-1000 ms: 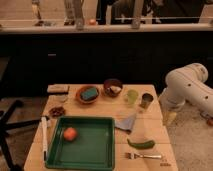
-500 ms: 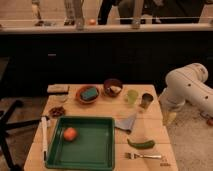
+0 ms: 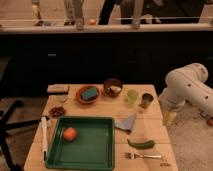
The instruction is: Place eraser in tray
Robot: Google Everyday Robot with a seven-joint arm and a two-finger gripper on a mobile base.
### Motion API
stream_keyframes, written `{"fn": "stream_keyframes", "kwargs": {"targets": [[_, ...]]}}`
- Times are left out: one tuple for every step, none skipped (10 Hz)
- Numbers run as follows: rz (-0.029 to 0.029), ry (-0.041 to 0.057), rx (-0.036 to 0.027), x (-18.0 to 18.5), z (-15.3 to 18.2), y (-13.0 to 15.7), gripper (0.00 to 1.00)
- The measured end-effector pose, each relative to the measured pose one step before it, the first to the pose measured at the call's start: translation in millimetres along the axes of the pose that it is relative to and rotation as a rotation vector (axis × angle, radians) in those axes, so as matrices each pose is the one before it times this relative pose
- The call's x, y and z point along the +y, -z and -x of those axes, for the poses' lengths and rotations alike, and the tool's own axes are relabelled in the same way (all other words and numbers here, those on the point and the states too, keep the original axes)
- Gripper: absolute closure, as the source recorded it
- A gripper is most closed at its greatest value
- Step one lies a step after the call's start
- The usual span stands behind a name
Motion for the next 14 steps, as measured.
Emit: {"fn": "stream_keyframes", "kwargs": {"targets": [[0.00002,-0.00007,-0.00002,0.00,-0.01,0.00,0.20],[0.00006,0.00015,0.00006,0.02,0.03,-0.01,0.20],[-0.00006,-0.00001,-0.00004,-0.02,-0.01,0.01,0.20],[-0.00003,0.00004,0.00000,-0.01,0.02,0.02,0.20],[0.00006,-0.00002,-0.00001,0.02,-0.01,-0.03,0.20],[-0.00006,-0.00001,0.00002,-0.01,-0.01,0.03,0.20],[-0.00002,0.00004,-0.00005,-0.01,0.02,-0.01,0.20],[-0.00163,0.00034,-0.00041,0.16,0.06,0.14,0.20],[-0.00763,0.00985,-0.00127,0.85,1.12,1.00,0.20],[-0.01019,0.02326,-0.00245,1.47,4.31,1.66,0.20],[-0.01470,0.02629,-0.00621,1.38,8.52,3.37,0.20],[-0.00920,0.02435,-0.01175,0.39,8.98,2.47,0.20],[-0.00578,0.02395,-0.01657,0.00,7.01,2.33,0.20],[-0.00282,0.01219,-0.00636,0.00,1.78,1.12,0.20]]}}
